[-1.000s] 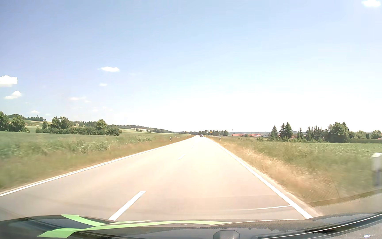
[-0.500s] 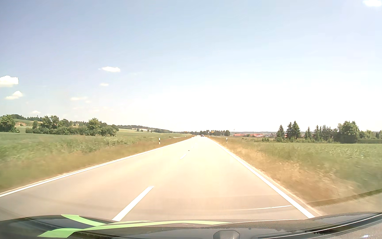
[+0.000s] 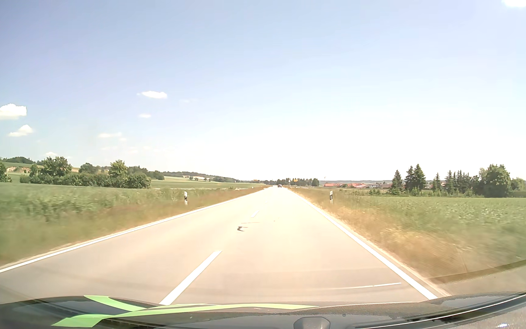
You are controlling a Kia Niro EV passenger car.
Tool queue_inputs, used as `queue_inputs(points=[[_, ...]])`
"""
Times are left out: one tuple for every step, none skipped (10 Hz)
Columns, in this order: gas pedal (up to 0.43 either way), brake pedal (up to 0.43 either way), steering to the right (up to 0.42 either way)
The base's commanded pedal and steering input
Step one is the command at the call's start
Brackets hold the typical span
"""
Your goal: Follow the waypoints while adhering to traffic rules and regulations
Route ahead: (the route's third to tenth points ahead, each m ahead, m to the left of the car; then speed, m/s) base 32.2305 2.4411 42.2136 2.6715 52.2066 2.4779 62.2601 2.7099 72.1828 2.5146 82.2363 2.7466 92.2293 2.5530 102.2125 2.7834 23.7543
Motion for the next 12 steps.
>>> queue_inputs(points=[[0.228, 0.000, -0.003], [0.228, 0.000, -0.002], [0.228, 0.000, -0.001], [0.228, 0.000, 0.002], [0.228, 0.000, 0.002], [0.220, 0.000, 0.001], [0.209, 0.000, 0.001], [0.197, 0.000, 0.000], [0.197, 0.000, 0.000], [0.197, 0.000, 0.000], [0.197, 0.000, 0.000], [0.189, 0.000, 0.000]])
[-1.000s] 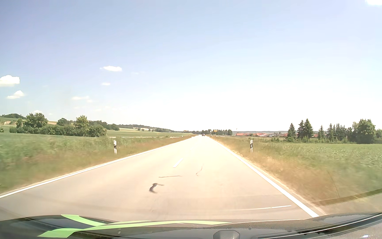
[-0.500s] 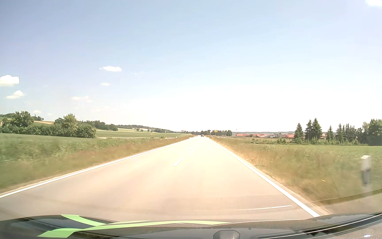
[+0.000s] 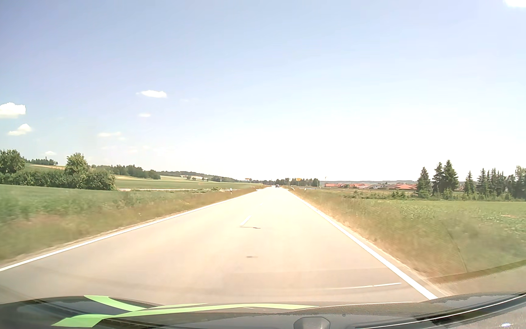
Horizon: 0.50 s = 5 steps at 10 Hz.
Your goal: Follow the waypoints while adhering to traffic rules and regulations
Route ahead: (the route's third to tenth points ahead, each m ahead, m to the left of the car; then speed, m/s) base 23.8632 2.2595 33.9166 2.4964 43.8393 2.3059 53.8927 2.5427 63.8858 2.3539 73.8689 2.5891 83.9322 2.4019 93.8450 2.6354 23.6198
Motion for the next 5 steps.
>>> queue_inputs(points=[[0.189, 0.000, 0.000], [0.189, 0.000, -0.001], [0.189, 0.000, -0.001], [0.189, 0.000, -0.001], [0.189, 0.000, -0.001]])
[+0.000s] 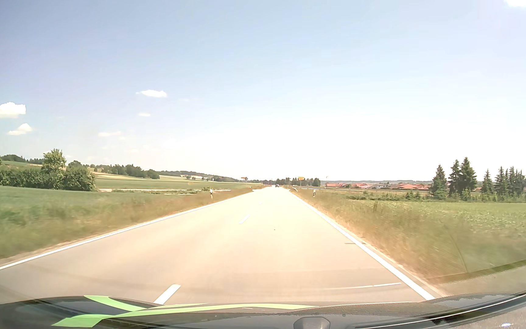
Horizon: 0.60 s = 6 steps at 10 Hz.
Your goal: Follow the waypoints while adhering to traffic rules and regulations
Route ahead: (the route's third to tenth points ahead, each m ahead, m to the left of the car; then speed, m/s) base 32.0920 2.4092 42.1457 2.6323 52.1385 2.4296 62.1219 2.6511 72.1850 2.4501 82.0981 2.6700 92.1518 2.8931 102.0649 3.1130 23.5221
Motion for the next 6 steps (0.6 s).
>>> queue_inputs(points=[[0.177, 0.000, -0.001], [0.157, 0.000, -0.002], [0.157, 0.000, -0.003], [0.157, 0.000, -0.003], [0.157, 0.000, -0.002], [0.157, 0.000, -0.003]])
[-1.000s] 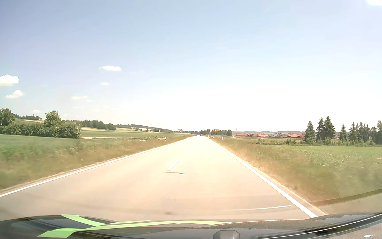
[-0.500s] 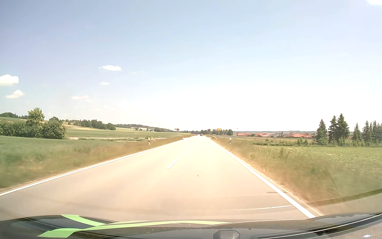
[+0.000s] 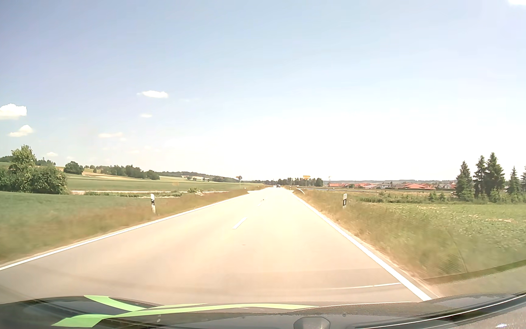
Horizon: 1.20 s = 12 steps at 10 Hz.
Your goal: Follow the waypoints while adhering to traffic rules and regulations
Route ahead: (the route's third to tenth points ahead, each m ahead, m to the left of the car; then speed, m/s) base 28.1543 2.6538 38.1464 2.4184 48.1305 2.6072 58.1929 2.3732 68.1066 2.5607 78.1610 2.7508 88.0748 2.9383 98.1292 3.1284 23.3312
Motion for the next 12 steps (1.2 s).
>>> queue_inputs(points=[[0.157, 0.000, -0.003], [0.157, 0.000, -0.003], [0.169, 0.000, -0.003], [0.169, 0.000, -0.003], [0.169, 0.000, -0.003], [0.169, 0.000, -0.003], [0.169, 0.000, -0.003], [0.157, 0.000, -0.003], [0.157, 0.000, -0.002], [0.169, 0.000, -0.002], [0.177, 0.000, -0.002], [0.197, 0.000, -0.002]])
